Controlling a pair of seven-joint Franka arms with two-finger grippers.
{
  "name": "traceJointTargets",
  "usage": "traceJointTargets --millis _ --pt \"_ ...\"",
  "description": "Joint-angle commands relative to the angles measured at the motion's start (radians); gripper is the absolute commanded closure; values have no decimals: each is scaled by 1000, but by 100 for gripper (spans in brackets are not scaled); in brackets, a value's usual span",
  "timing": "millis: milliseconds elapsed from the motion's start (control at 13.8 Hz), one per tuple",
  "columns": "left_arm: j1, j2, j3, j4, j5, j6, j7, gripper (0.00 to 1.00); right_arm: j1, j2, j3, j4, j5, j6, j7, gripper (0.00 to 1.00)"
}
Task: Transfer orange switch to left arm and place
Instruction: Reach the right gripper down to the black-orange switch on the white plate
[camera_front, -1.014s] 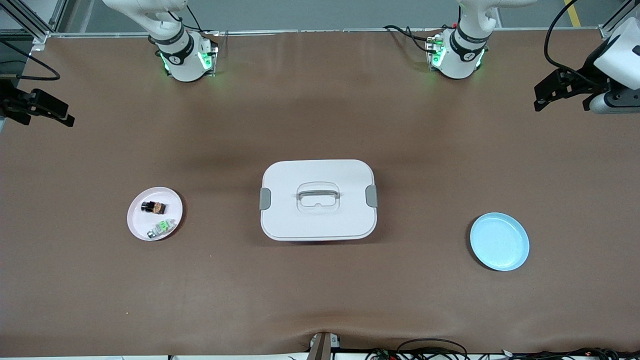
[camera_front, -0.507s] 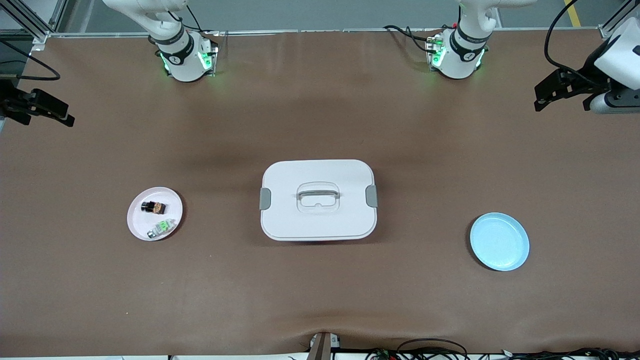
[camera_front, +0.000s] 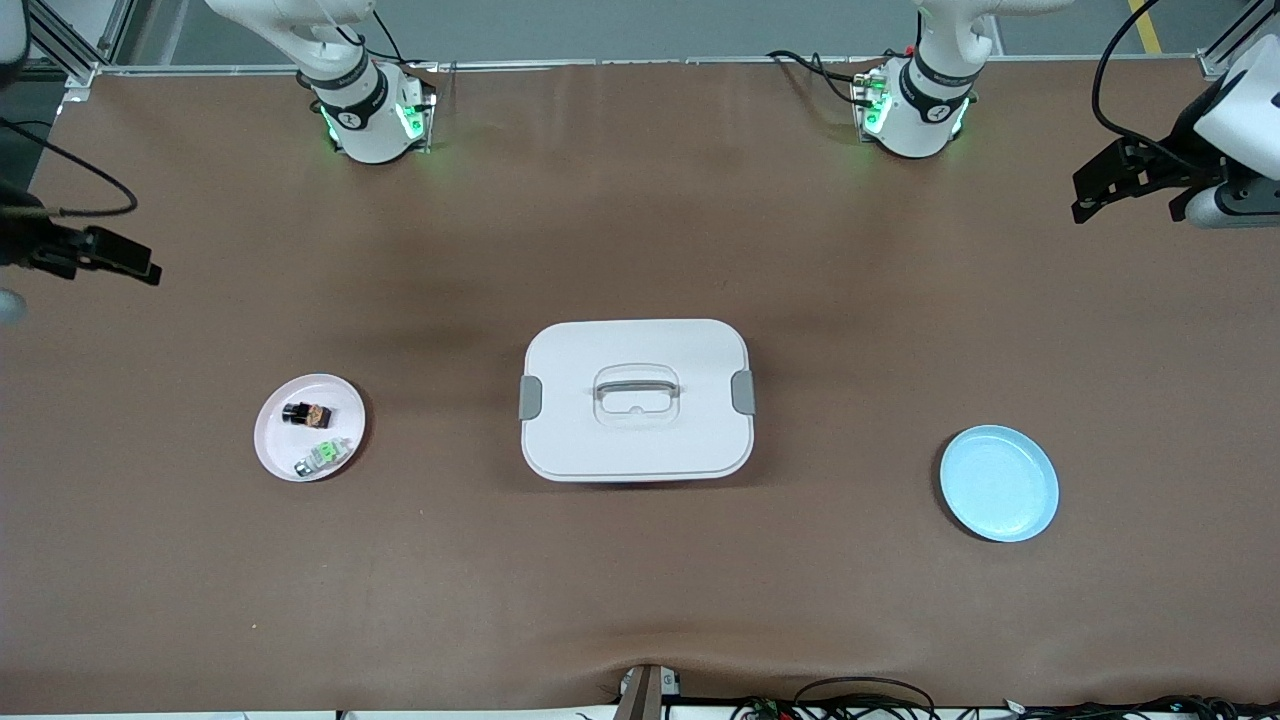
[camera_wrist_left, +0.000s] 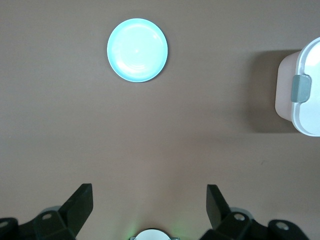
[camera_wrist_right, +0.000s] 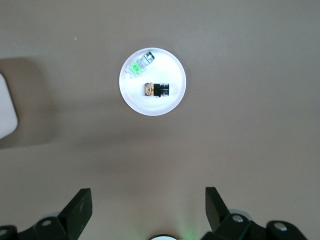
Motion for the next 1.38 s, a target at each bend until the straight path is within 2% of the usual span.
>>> traceJointTargets --millis 0,217,507,652,1087,1304 --pt "7 7 -1 26 -6 -23 9 0 -13 89 17 15 -14 -5 -9 0" --pt "10 7 -1 25 -7 -21 9 0 -22 160 17 19 -3 48 -10 0" --pt "15 7 -1 23 -12 -23 3 0 -32 194 17 15 5 90 -7 0" --pt "12 12 -1 17 -12 -18 -3 0 -36 221 17 -5 6 163 -4 0" --pt "19 14 -1 17 -10 -18 2 0 -35 229 17 -263 8 513 2 0" --pt "21 12 -1 17 -9 -18 2 0 -41 231 17 -358 8 645 23 0"
